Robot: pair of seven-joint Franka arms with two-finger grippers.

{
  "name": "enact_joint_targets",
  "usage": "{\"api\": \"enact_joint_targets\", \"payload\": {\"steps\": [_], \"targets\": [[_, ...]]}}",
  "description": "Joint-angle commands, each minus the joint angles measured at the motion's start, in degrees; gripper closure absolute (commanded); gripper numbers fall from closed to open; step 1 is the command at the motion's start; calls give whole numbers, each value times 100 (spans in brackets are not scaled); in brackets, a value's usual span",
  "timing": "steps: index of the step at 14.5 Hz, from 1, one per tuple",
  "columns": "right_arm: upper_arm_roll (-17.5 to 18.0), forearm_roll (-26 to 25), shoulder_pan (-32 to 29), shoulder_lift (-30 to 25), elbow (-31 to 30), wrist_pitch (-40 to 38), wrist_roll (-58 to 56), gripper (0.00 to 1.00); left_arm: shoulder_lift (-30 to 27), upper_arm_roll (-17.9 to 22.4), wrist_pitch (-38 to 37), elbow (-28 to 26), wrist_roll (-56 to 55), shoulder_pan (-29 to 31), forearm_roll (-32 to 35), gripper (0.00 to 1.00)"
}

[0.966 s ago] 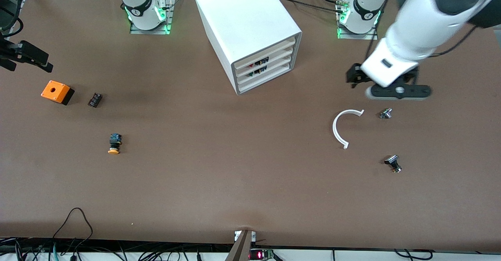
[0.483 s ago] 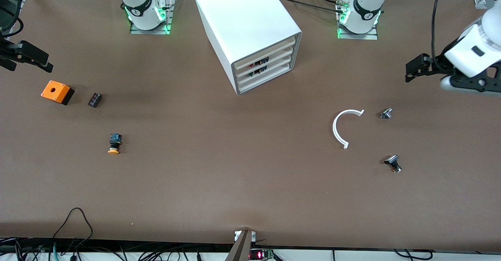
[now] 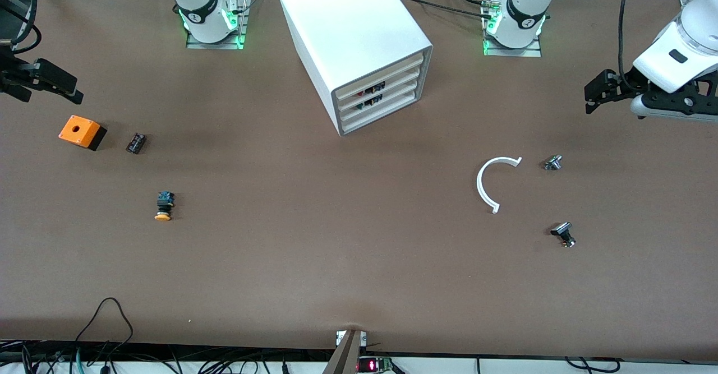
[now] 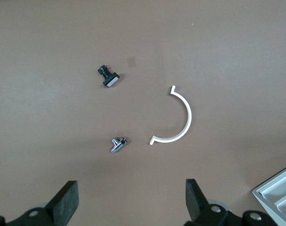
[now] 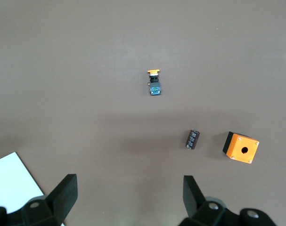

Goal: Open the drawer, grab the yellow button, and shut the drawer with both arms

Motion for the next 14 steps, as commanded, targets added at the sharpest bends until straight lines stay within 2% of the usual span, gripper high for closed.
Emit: {"api": "enact_joint_targets", "payload": {"steps": [1,14], "targets": [[131,-83,-125,-20,73,-72,73,1,70,279,62,53,174,-129,-254,0],[140,-66,-125,-20,100,-107,64,1,70,183,-122,63,157,-94,-201,0]]}}
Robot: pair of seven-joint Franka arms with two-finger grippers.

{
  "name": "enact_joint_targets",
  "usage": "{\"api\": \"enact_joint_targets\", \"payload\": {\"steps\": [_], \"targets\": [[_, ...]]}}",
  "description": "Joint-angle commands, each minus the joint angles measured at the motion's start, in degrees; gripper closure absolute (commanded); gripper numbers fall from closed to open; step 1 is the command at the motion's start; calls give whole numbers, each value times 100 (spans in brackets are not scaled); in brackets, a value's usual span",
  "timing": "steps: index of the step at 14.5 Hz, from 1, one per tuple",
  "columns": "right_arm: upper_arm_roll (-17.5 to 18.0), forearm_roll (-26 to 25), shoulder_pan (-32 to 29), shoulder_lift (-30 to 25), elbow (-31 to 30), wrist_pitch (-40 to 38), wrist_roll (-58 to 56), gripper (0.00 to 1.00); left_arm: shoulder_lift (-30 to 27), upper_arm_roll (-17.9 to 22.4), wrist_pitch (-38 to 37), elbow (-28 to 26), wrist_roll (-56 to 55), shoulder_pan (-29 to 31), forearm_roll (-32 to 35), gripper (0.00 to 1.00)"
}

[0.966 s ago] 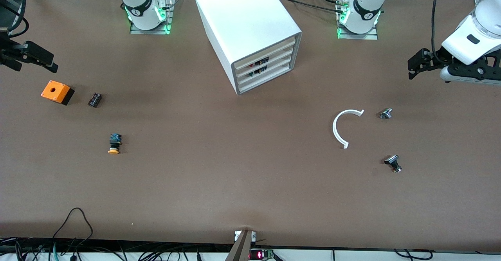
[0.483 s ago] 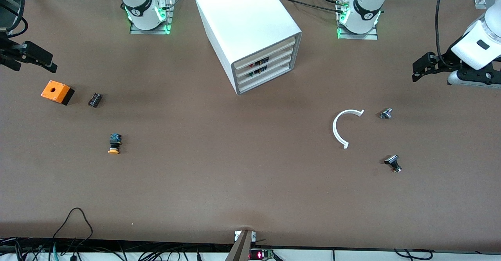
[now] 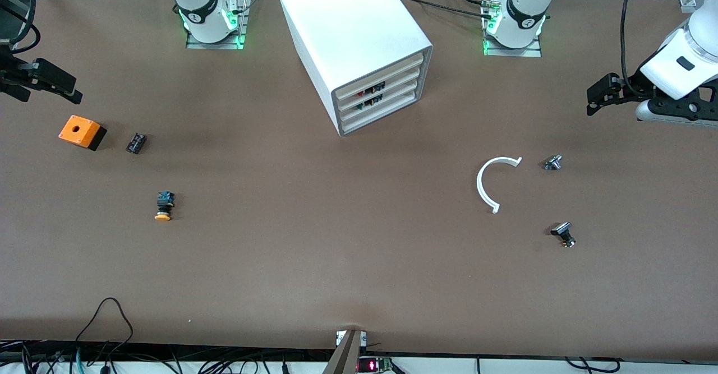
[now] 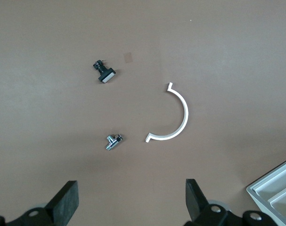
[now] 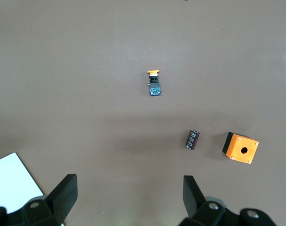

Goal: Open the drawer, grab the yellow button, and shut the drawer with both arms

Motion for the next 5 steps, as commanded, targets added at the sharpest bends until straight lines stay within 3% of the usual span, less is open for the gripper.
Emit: {"api": "enact_joint_targets", "payload": {"steps": [1,5], "targets": [[124,-71,-113,-20,86,-107,46,1,20,12,-75,63,106,-1,-55,0],[115,-71,-113,-20,86,-63,-6,1,11,12,-102,63,115,-1,-55,0]]}}
